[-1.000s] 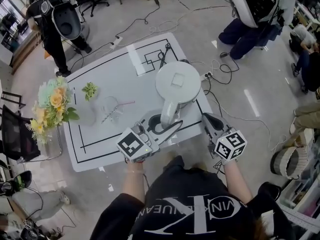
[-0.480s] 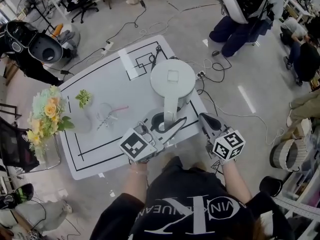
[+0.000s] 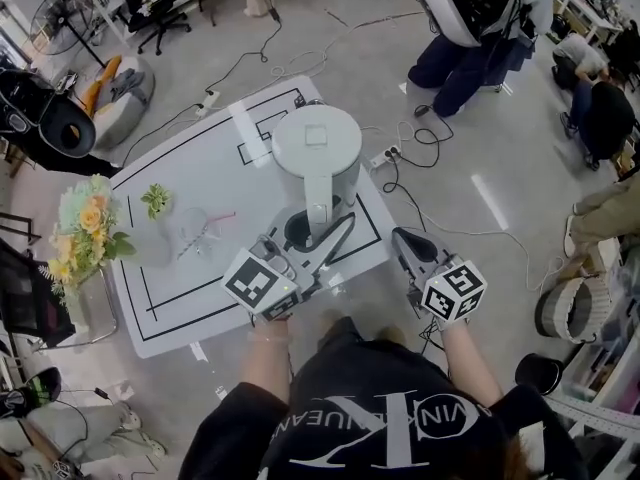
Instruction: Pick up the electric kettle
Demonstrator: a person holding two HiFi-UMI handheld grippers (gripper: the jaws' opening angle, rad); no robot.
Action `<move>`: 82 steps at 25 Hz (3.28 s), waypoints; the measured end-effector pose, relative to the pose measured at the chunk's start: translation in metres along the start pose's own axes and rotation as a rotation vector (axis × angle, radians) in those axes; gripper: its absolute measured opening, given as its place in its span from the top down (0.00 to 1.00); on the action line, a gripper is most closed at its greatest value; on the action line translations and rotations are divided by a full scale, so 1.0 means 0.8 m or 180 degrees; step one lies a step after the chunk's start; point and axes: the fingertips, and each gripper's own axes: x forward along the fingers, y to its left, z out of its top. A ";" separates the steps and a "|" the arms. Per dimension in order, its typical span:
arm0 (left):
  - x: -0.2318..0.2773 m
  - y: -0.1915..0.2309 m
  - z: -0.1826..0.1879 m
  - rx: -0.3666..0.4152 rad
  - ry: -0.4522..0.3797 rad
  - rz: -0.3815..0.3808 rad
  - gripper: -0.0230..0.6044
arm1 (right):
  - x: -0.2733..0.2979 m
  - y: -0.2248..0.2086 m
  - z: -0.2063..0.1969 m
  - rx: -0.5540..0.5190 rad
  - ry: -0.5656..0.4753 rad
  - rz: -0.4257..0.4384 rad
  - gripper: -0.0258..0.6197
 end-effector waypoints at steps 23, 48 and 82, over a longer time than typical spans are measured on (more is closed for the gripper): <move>-0.071 -0.081 0.021 0.0079 -0.0178 0.1057 0.77 | -0.046 0.021 0.030 -0.0376 -0.0069 0.0709 0.96; -0.143 -0.147 -0.003 0.0026 -0.0250 0.1926 0.77 | -0.073 0.048 0.025 -0.0503 -0.0062 0.1155 0.96; -0.198 -0.187 0.000 0.0101 -0.0463 0.2641 0.77 | -0.103 0.036 0.041 -0.0628 -0.0130 0.1317 0.96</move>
